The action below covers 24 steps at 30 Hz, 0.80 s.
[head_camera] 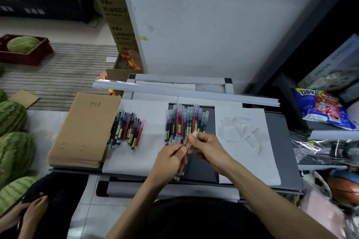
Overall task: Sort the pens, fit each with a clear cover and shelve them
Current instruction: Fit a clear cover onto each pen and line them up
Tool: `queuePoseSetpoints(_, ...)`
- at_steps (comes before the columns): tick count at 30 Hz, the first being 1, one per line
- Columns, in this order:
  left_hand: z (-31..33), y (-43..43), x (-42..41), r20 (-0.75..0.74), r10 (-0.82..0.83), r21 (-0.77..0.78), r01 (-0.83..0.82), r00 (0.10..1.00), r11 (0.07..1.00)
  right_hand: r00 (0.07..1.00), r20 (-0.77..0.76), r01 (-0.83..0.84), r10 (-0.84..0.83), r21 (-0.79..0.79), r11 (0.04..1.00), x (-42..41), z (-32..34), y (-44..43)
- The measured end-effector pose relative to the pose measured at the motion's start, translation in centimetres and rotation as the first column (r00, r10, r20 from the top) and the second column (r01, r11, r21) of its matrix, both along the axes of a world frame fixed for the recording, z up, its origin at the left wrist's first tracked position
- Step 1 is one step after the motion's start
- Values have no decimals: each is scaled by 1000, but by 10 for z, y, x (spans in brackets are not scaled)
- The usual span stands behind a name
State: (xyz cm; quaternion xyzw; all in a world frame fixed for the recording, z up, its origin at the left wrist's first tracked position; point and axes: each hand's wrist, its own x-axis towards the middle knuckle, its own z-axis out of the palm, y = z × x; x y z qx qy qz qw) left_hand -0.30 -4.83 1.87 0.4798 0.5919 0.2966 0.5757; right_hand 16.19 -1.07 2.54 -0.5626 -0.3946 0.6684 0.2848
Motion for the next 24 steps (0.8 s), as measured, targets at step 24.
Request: queuePoseSetpoints(24, -68, 2, -46, -626, 79, 33, -75, 776, 997, 291, 956, -204, -44, 107, 973, 114, -66, 3)
